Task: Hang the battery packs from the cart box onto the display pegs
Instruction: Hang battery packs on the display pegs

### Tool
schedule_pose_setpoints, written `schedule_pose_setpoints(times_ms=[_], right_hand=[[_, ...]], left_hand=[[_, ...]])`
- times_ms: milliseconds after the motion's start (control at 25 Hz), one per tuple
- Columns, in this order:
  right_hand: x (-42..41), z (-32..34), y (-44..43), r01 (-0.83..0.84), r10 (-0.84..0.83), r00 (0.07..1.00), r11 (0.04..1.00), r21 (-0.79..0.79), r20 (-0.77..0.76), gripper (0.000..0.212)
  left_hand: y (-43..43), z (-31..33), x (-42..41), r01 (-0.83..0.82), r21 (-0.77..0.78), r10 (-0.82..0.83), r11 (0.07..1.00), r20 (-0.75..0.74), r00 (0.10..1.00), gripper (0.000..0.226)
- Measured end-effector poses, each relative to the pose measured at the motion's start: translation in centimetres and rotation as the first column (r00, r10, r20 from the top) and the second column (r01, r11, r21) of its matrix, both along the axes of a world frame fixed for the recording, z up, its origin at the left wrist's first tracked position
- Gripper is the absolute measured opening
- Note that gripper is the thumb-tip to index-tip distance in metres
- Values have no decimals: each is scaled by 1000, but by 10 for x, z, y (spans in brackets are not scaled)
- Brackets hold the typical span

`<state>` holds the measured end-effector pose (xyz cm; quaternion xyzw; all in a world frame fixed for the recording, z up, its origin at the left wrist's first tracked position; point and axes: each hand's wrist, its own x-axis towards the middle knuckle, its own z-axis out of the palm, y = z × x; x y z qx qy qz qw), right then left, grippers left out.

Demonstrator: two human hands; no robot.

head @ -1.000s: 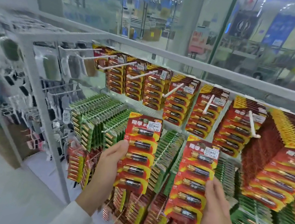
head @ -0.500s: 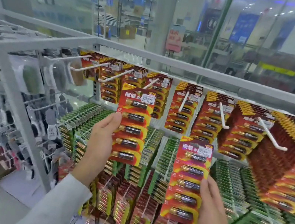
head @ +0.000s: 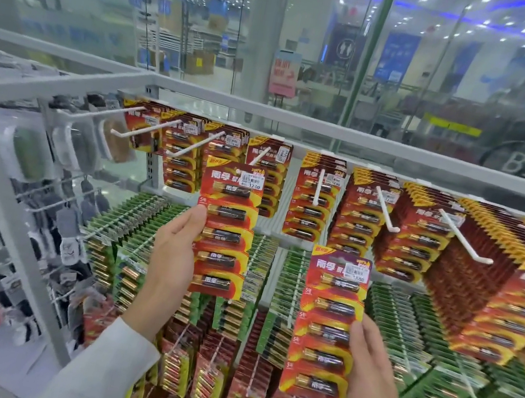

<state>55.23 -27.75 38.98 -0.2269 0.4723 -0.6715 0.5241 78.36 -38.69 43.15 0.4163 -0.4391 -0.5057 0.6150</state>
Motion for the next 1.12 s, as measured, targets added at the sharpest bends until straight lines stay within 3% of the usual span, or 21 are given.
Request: schedule_pose_setpoints(times_ms=[560, 960, 1120], right_hand=[[-18, 46, 8, 176, -212, 954, 969, -176, -212, 25], [-20, 51, -4, 185, -212, 944, 975, -127, -254, 24], [-28, 54, -51, 216, -229, 918, 973, -75, -324, 28]], left_hand=[[-83, -4, -25, 41, 59, -44, 997, 39, 998, 33], [-102, -13, -33, -10, 50, 7, 999, 69, 998, 33], [-116, -6, -39, -3, 72, -4, 997, 92, 996, 36]])
